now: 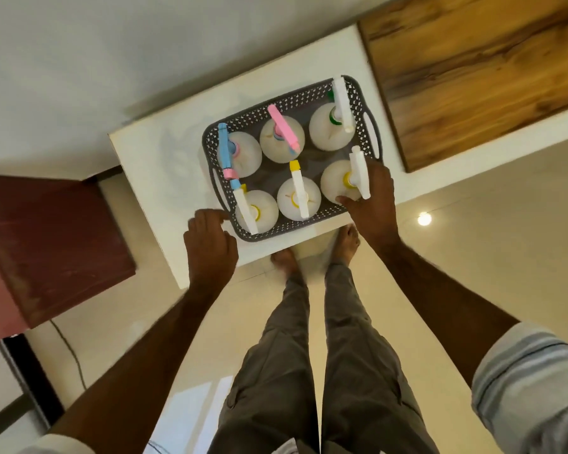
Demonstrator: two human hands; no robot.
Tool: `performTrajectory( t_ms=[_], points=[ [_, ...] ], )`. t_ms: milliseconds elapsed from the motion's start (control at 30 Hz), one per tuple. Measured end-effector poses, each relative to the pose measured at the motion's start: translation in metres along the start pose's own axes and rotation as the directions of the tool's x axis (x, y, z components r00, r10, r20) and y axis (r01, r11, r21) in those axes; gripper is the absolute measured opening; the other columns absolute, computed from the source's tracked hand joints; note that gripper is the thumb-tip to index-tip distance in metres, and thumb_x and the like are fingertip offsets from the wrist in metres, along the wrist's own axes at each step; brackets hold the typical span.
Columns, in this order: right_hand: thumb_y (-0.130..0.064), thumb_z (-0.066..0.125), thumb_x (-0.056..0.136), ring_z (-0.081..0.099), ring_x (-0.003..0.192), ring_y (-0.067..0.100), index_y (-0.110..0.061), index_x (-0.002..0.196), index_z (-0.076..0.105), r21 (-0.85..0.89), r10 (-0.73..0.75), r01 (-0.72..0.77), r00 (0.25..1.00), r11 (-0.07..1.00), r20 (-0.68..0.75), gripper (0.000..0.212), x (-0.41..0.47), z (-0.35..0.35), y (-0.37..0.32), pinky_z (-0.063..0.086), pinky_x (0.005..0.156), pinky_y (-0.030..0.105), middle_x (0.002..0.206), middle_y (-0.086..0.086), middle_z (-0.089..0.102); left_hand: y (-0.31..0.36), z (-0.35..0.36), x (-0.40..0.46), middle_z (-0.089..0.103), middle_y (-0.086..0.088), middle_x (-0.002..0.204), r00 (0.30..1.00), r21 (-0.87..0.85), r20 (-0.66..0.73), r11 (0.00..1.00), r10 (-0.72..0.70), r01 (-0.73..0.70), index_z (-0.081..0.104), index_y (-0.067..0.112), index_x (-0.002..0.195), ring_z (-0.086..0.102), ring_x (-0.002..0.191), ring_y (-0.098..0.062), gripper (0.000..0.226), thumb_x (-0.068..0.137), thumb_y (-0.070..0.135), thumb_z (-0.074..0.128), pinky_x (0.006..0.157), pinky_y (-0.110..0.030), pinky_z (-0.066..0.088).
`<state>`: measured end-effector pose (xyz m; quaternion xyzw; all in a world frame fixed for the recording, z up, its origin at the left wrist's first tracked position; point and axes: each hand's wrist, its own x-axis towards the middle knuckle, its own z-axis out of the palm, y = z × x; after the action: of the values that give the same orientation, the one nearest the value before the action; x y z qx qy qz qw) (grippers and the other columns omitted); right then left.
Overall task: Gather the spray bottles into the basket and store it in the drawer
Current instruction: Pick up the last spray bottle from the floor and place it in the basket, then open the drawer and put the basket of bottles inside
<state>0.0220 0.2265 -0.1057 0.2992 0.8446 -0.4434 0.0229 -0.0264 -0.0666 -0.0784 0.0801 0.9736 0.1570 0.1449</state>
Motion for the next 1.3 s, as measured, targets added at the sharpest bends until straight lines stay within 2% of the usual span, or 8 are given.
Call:
performTrajectory(
  t_ms=[100, 267, 433, 533, 700, 967, 1067, 1300],
  points=[
    [-0.010, 0.074, 0.073, 0.043, 0.127, 0.020, -0.014, 0.138, 0.045, -0.020, -0.032, 0.030, 0.991, 0.999, -0.127, 0.071, -0.019, -0.012, 0.000, 0.030, 0.108, 0.015, 0.137, 0.006, 0.047, 0.008, 0.009, -0.021, 0.061, -0.010, 0.099, 0.964, 0.051, 0.108, 0.967, 0.244, -0.251, 0.059, 0.010, 0.102, 0.058, 0.087, -0.025, 0.027, 0.078, 0.000, 0.066, 0.071, -0.033, 0.042],
    [-0.001, 0.060, 0.080, 0.047, 0.118, 0.020, -0.018, 0.133, 0.049, 0.061, 0.089, -0.076, 0.961, 0.995, -0.260, 0.057, -0.089, -0.031, 0.027, 0.045, 0.101, 0.039, 0.128, -0.011, 0.040, 0.036, 0.026, -0.036, 0.061, -0.006, 0.114, 0.691, -0.011, 0.459, 0.781, 0.558, -0.624, 0.062, 0.014, 0.109, 0.059, 0.099, -0.025, 0.028, 0.082, 0.011, 0.056, 0.079, -0.038, 0.051],
    [0.000, 0.058, 0.090, 0.054, 0.111, 0.021, -0.017, 0.126, 0.055, 0.197, 0.351, -0.324, 0.928, 0.925, -0.122, 0.040, -0.144, -0.023, 0.068, 0.051, 0.092, 0.037, 0.126, -0.003, 0.049, 0.068, 0.053, -0.048, 0.058, -0.014, 0.136, 0.531, -0.090, 0.582, 0.697, 0.616, -0.711, 0.059, 0.008, 0.128, 0.058, 0.120, -0.031, 0.039, 0.088, 0.011, 0.059, 0.101, -0.040, 0.049],
    [-0.009, 0.062, 0.093, 0.061, 0.106, 0.024, -0.009, 0.119, 0.059, 0.346, 0.550, -0.537, 0.832, 0.769, 0.070, 0.027, -0.156, -0.001, 0.105, 0.051, 0.091, 0.039, 0.122, 0.007, 0.060, 0.075, 0.080, -0.039, 0.034, -0.013, 0.160, 0.424, -0.042, 0.629, 0.572, 0.652, -0.819, 0.043, 0.010, 0.147, 0.033, 0.148, -0.030, 0.056, 0.093, 0.014, 0.053, 0.120, -0.045, 0.031],
    [-0.035, 0.058, 0.098, 0.057, 0.081, 0.016, -0.014, 0.109, 0.054, 0.618, 0.630, -0.737, 0.623, 0.275, 0.463, 0.025, -0.145, 0.060, 0.159, 0.046, 0.071, 0.029, 0.105, 0.008, 0.060, 0.056, 0.134, -0.020, -0.006, -0.021, 0.166, 0.358, 0.273, 0.687, 0.232, 0.633, -0.934, 0.009, 0.005, 0.158, -0.005, 0.154, -0.037, 0.066, 0.093, 0.014, 0.016, 0.124, -0.054, 0.013],
    [-0.052, 0.044, 0.100, 0.052, 0.121, 0.030, -0.010, 0.135, 0.049, 0.782, 0.558, -0.622, 0.634, -0.044, 0.536, 0.055, -0.113, 0.180, 0.207, 0.046, 0.100, 0.047, 0.132, 0.012, 0.053, 0.017, 0.173, 0.010, -0.007, -0.018, 0.167, 0.309, 0.317, 0.638, 0.125, 0.706, -0.940, 0.003, 0.007, 0.158, -0.007, 0.155, -0.036, 0.089, 0.088, 0.017, 0.057, 0.126, -0.047, -0.002],
    [-0.054, 0.040, 0.101, 0.047, 0.132, 0.034, -0.012, 0.144, 0.041, 0.822, 0.581, -0.554, 0.629, -0.131, 0.517, 0.061, -0.087, 0.217, 0.219, 0.042, 0.108, 0.051, 0.144, 0.014, 0.048, 0.002, 0.183, 0.018, -0.009, -0.018, 0.166, 0.258, 0.372, 0.585, 0.028, 0.769, -0.928, 0.001, 0.004, 0.158, -0.005, 0.155, -0.037, 0.089, 0.091, 0.025, 0.056, 0.126, -0.048, -0.003],
    [-0.060, 0.033, 0.100, 0.051, 0.128, 0.028, -0.013, 0.144, 0.042, 0.872, 0.633, -0.443, 0.619, -0.208, 0.465, 0.065, -0.014, 0.290, 0.231, 0.042, 0.101, 0.040, 0.146, 0.014, 0.050, -0.011, 0.197, 0.022, -0.005, -0.013, 0.167, 0.221, 0.311, 0.465, 0.075, 0.858, -0.947, -0.001, 0.007, 0.158, 0.002, 0.155, -0.033, 0.082, 0.094, 0.026, 0.047, 0.126, -0.047, 0.007]
  ],
)
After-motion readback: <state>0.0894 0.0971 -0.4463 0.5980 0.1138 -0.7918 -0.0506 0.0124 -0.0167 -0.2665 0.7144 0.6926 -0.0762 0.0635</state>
